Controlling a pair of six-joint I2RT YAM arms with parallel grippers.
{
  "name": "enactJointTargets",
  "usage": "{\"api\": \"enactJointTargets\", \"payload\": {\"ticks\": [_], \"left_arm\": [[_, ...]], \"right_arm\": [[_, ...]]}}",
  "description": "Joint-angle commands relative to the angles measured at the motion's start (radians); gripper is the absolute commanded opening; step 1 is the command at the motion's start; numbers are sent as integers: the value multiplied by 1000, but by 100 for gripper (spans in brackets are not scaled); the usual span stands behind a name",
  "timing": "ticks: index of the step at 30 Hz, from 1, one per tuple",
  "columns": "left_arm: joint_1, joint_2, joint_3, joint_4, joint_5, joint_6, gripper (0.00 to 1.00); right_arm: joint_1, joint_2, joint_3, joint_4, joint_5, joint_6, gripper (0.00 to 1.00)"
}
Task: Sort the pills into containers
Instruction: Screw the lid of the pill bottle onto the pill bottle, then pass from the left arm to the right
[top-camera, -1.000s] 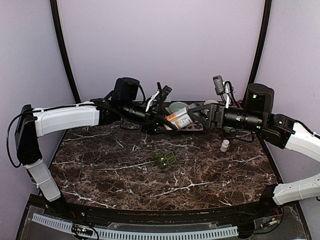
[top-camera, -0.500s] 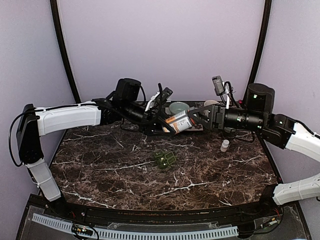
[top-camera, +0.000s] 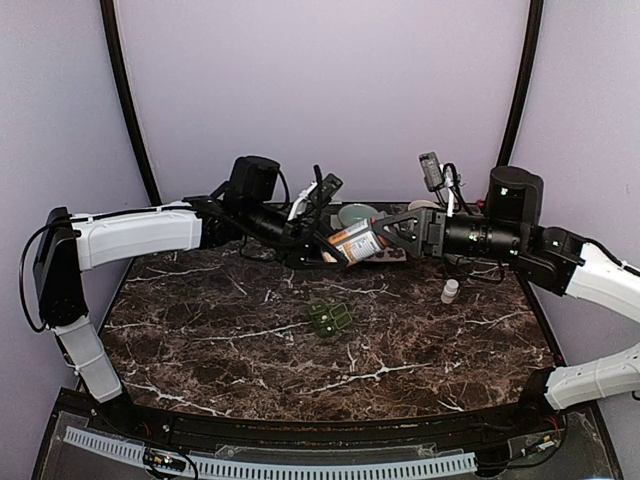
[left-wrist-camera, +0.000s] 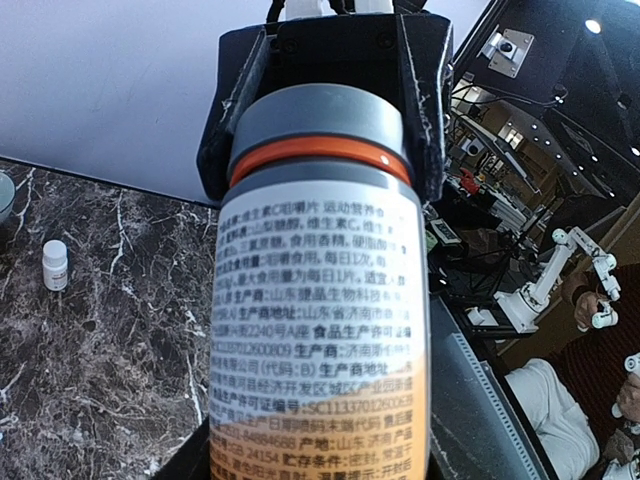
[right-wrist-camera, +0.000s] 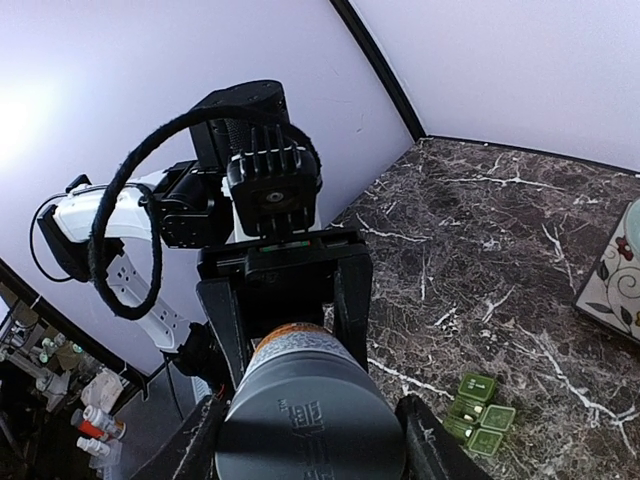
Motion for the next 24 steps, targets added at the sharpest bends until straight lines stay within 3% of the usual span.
{"api": "enactJointTargets", "payload": {"ticks": [1, 4, 9, 14, 24], "left_arm": [[-1, -17, 50, 22, -24, 33, 0], [-3, -34, 48, 17, -79, 64, 0], [-23, -87, 24, 25, -241, 158, 0], [-89, -148, -25, 77, -540, 280, 0], [-238, -223, -213, 393, -1159, 554, 0]], "right_arm": [[1, 46, 16, -10, 5, 48, 7], [0, 72, 16, -16, 25, 105, 0], [0, 123, 33, -39, 55, 211, 0], [-1, 173, 60, -93, 99, 308, 0], [-8, 238, 59, -106, 68, 482, 0]]}}
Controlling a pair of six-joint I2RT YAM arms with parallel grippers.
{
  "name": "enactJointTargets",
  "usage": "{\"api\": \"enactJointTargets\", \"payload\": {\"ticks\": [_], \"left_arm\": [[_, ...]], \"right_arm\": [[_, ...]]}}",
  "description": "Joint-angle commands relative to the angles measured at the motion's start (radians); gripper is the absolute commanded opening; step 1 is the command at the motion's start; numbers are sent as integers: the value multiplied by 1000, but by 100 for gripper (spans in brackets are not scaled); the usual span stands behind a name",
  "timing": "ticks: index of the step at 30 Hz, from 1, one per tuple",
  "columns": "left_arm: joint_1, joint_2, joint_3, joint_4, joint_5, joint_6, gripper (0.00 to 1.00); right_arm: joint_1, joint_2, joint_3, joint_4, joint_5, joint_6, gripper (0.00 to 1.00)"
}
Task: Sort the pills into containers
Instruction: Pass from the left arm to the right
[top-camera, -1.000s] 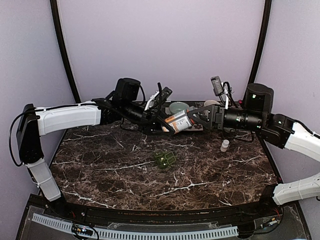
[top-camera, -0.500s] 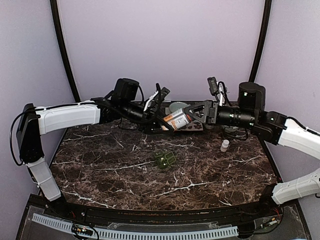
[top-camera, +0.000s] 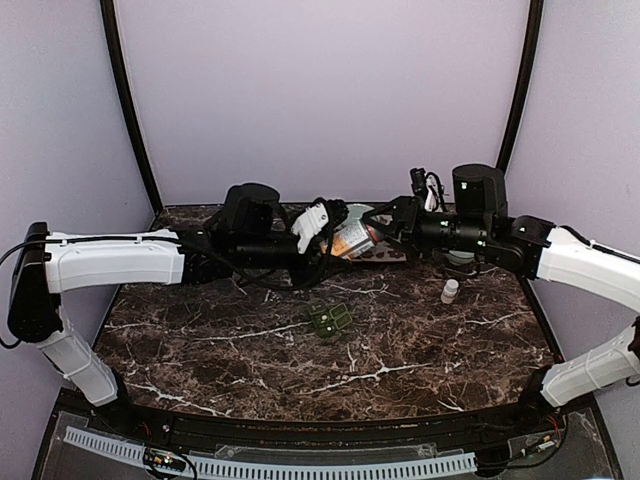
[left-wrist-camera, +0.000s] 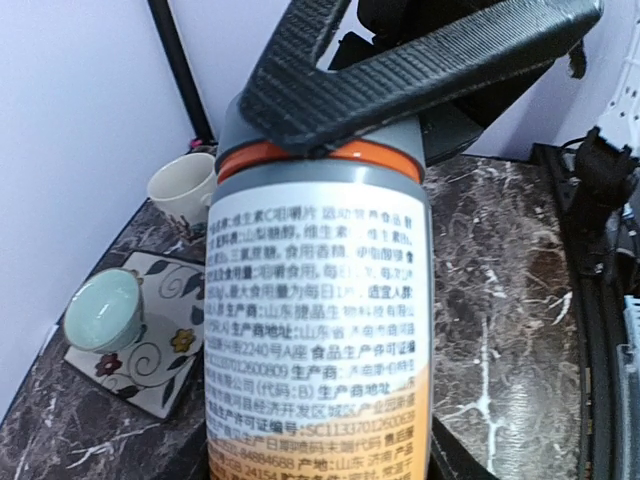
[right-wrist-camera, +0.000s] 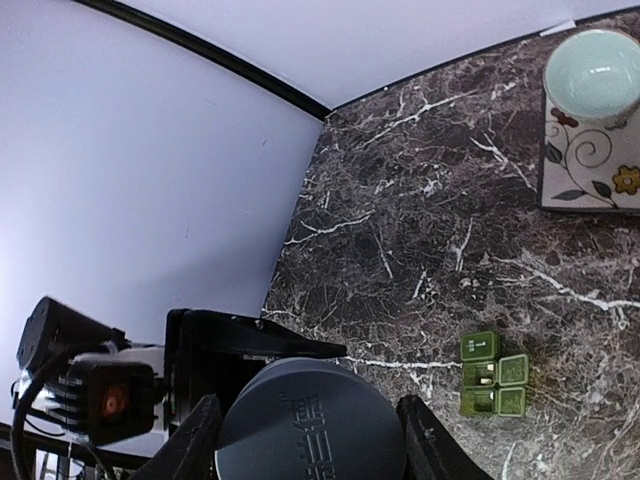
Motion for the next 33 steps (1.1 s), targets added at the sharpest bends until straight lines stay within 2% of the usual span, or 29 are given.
{"api": "enactJointTargets", "payload": {"ticks": [1, 5, 8, 9, 16, 19, 23, 28, 33], "left_arm": [[-104, -67, -40, 369, -306, 211, 0], [-138, -64, -82, 487, -451, 294, 0], [-154, -55, -102, 541, -508, 332, 0], [-157, -55, -112, 556, -513, 336, 3], [-160, -63, -118, 512, -492, 288, 53], [-159, -74, -120, 459, -480, 258, 67], [-158, -97, -136, 395, -465, 208, 79], [-158, -132, -167, 335, -468, 148, 86], [-157, -180, -230, 328, -504, 89, 86]], "right_arm": [[25, 71, -5, -82, -80, 87, 0], [25, 100, 13, -103, -86, 97, 0], [25, 112, 24, -111, -80, 92, 0], [25, 113, 23, -107, -79, 90, 0], [25, 87, 22, -93, -38, 64, 0], [23, 72, 34, -94, -16, 43, 0], [20, 55, 46, -103, 17, 12, 0], [5, 35, 47, -107, 65, -28, 0], [-15, 18, 51, -148, 136, -108, 0]]}}
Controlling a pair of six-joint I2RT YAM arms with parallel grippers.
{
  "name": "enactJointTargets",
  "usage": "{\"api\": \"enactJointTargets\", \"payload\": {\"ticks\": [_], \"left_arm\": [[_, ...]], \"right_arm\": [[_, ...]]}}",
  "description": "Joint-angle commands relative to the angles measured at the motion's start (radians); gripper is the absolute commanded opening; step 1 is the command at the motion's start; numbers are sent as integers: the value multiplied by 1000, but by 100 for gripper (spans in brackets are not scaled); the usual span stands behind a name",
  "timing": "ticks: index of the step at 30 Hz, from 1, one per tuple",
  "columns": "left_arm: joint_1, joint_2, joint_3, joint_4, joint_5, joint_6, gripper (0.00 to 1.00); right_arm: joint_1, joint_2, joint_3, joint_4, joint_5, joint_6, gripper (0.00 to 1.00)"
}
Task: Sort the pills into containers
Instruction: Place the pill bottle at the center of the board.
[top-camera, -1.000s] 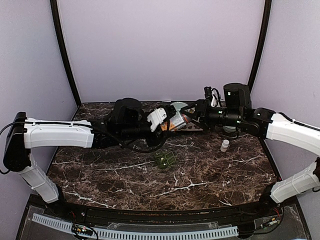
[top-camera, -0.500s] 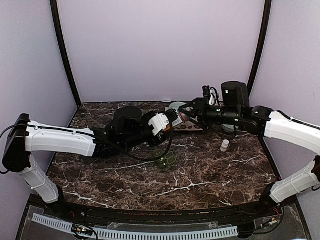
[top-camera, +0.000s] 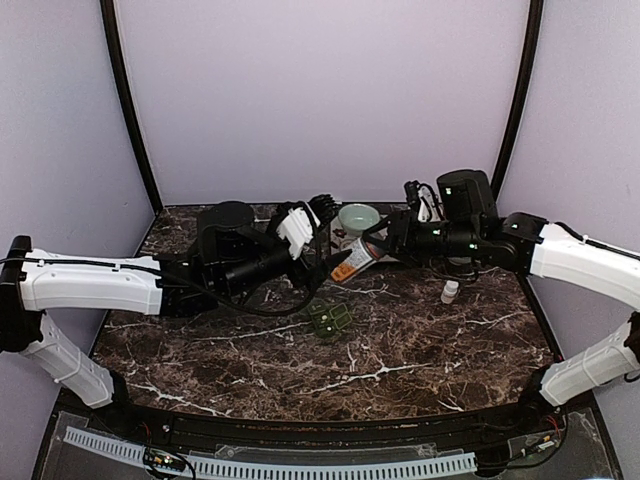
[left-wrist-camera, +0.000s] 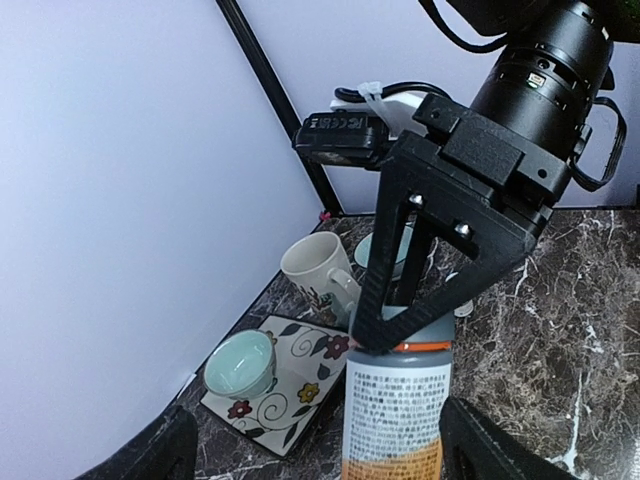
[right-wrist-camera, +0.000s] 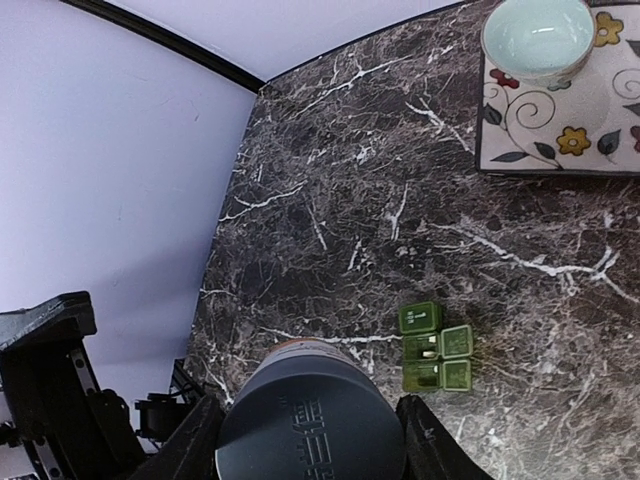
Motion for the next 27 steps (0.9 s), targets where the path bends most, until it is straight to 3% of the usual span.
{"api": "enactJointTargets", "payload": {"ticks": [1, 15, 27], "left_arm": [[1, -67, -60, -4, -36, -81, 86], [4, -124, -139, 14, -101, -208, 86], [64, -133, -183, -14, -63, -359, 87]], "right_arm": [[-20, -34, 23, -12, 94, -104, 0], [-45, 28, 36, -208, 493, -379, 0], [-150, 168, -8, -166, 581, -455, 0]]}}
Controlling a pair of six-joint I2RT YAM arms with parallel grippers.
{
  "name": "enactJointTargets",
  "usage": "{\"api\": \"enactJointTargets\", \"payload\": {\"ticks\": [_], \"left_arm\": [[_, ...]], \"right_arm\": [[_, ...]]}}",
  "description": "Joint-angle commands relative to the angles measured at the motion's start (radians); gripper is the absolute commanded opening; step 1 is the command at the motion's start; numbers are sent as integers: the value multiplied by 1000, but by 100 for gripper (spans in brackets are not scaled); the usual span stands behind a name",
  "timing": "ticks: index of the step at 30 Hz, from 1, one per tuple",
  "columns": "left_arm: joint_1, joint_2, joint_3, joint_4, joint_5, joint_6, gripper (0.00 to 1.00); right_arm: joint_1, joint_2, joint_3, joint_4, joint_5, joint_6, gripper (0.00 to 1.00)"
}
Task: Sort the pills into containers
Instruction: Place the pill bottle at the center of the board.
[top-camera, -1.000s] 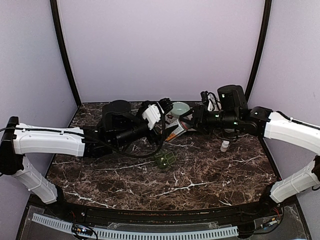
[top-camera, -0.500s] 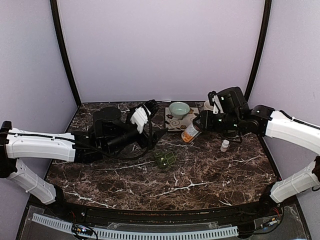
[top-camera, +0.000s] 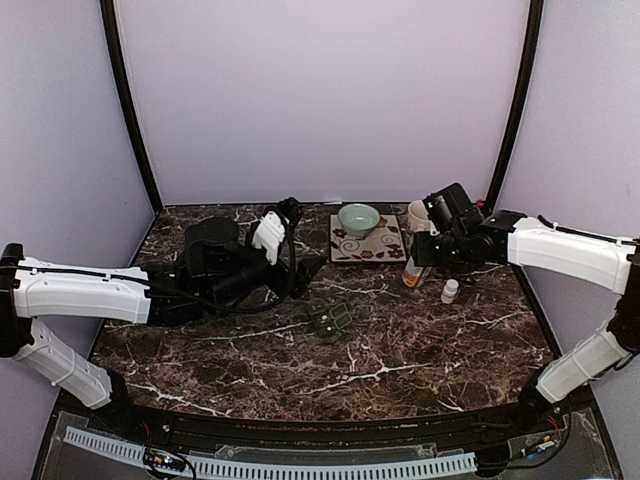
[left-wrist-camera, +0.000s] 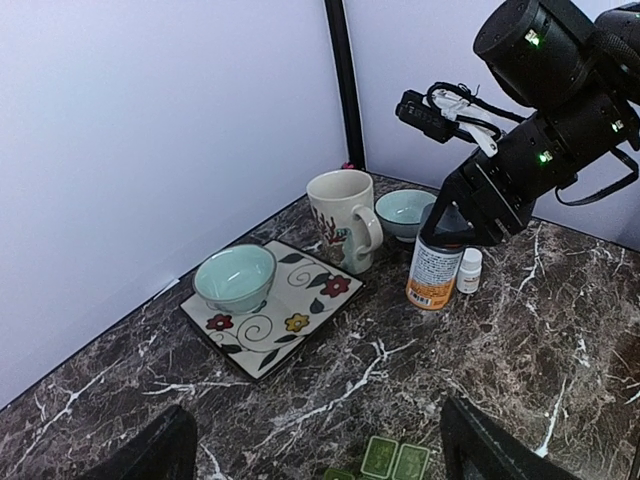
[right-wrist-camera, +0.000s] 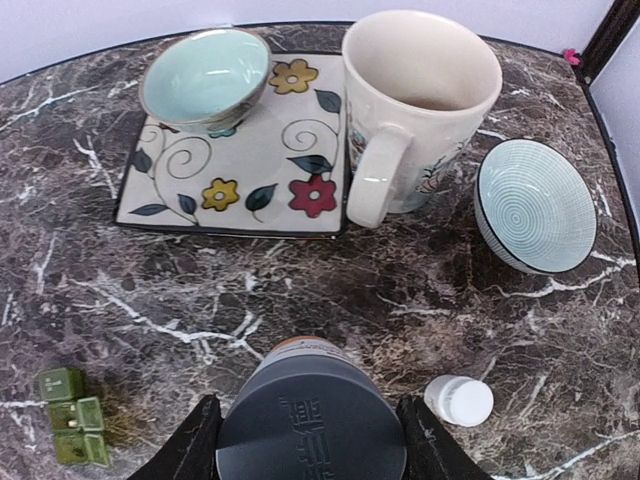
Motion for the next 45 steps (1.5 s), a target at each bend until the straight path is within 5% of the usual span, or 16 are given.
{"api": "enactJointTargets", "payload": {"ticks": [1, 20, 34, 45], "left_arm": [[27, -41, -31, -8, 23, -80, 87], [42, -30, -67, -2, 42, -131, 86], [45, -19, -64, -2, 56, -138, 87], [55, -13, -65, -4, 68, -150, 87]], "right_arm": [[-29, 50, -14, 64, 61, -44, 0], [-76, 141, -50, 104, 73, -50, 1], [-89, 159, -44, 90, 33, -42, 38], [-90, 130, -45, 96, 36, -42, 54]]}}
